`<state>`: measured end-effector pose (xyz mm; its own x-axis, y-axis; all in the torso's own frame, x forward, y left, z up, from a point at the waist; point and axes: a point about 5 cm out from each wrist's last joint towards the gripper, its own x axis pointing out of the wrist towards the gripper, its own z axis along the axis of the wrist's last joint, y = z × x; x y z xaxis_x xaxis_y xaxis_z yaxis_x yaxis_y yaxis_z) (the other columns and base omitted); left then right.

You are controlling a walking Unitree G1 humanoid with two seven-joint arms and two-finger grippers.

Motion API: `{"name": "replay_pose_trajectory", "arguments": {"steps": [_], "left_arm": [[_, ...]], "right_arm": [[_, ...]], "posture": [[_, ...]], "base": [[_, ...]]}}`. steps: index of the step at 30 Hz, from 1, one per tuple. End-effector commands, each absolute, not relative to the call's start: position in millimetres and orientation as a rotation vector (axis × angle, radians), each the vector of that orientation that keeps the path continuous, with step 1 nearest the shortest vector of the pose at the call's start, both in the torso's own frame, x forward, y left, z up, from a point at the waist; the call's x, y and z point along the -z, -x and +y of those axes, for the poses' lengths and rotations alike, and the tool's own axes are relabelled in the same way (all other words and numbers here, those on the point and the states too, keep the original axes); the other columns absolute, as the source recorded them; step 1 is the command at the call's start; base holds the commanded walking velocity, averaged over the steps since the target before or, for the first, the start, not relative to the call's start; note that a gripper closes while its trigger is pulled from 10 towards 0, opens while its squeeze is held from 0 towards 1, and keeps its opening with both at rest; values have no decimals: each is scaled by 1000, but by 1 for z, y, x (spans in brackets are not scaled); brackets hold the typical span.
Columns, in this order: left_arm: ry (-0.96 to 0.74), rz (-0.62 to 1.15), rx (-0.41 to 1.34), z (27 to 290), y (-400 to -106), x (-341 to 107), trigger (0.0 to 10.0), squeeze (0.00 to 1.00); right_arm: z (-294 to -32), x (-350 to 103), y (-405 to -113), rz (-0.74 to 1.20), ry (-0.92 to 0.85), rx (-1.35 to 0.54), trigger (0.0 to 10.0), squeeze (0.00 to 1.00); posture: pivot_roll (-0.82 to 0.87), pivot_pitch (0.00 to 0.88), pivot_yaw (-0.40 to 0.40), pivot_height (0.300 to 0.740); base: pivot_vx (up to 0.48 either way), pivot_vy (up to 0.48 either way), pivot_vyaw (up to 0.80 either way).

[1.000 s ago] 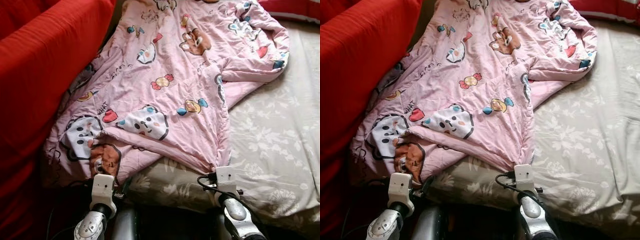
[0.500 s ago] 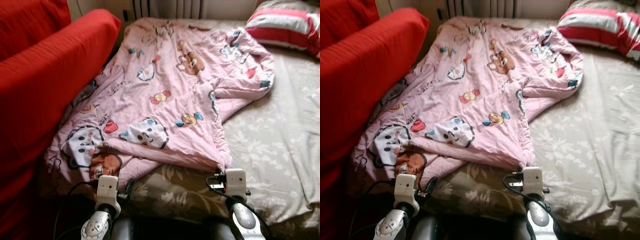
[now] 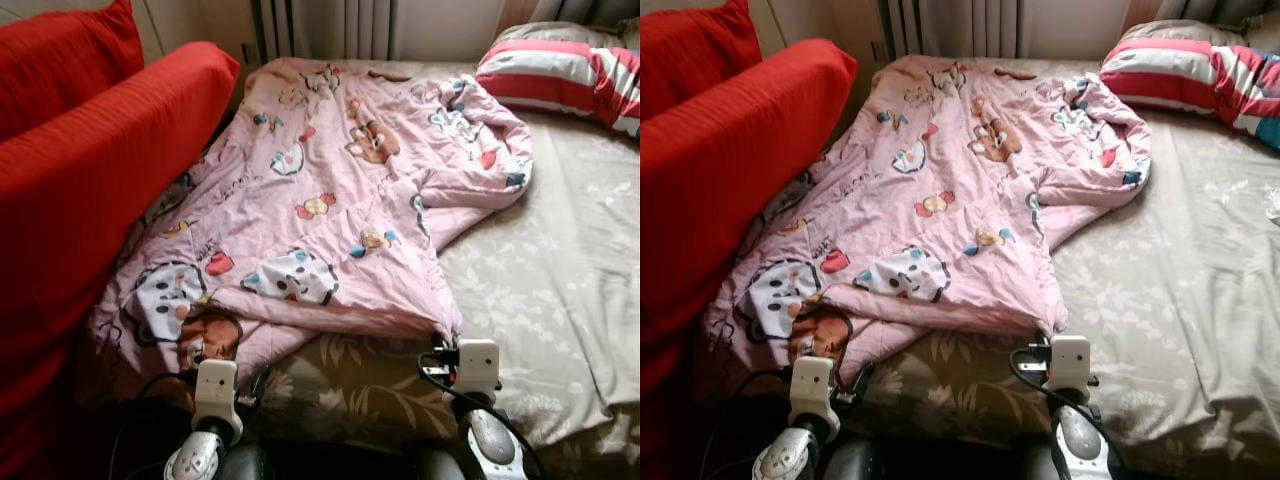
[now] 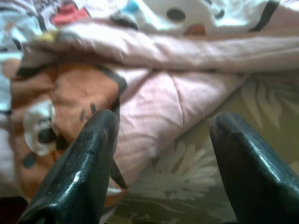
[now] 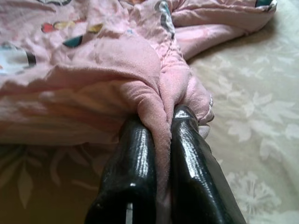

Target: Clean up the room

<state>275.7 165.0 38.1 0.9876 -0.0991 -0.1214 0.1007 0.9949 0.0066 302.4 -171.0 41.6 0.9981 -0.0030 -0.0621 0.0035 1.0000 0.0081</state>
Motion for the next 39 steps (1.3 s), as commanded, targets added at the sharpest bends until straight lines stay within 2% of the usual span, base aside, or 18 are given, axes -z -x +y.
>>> {"name": "replay_pose_trajectory", "arguments": {"steps": [1,14,39], "left_arm": [[-29,142,90,169,-272,-33,10000,0],[-30,169,80,172,-270,-25,10000,0],[-25,170,82,173,-271,-21,10000,0]], "right_arm": [[-170,-45,-304,50,-17,6,10000,0],[-174,-46,-303,38,-18,19,10000,0],[-175,-52,-308,34,-1,30,10000,0]], "posture": [[53,162,42,669],[48,164,44,740],[47,147,39,740]], "base": [[0,0,0],[0,0,0],[0,0,0]]}}
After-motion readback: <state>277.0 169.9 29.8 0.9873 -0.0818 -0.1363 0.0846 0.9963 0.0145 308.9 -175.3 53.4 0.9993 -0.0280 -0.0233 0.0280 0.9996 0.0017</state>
